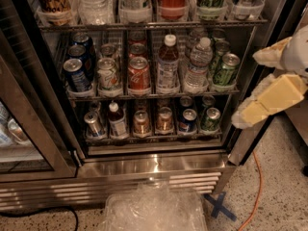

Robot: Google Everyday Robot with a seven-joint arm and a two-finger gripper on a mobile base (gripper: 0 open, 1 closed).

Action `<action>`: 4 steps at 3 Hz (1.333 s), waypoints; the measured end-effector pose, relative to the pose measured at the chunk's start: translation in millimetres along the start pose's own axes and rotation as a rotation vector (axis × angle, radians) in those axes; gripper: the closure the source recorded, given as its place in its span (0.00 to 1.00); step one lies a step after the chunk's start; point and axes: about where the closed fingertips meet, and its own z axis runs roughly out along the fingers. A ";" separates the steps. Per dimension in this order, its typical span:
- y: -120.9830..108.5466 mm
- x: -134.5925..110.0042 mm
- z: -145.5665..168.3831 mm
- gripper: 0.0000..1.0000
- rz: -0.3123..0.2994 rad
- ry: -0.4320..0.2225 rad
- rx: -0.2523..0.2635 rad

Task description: Pick orange can from bottom shelf of fridge

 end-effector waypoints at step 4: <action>37.9 -74.3 36.7 0.00 -0.002 -0.456 0.035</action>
Offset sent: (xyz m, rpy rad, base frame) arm 0.0022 0.1411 0.0414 0.8611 -0.3035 0.0335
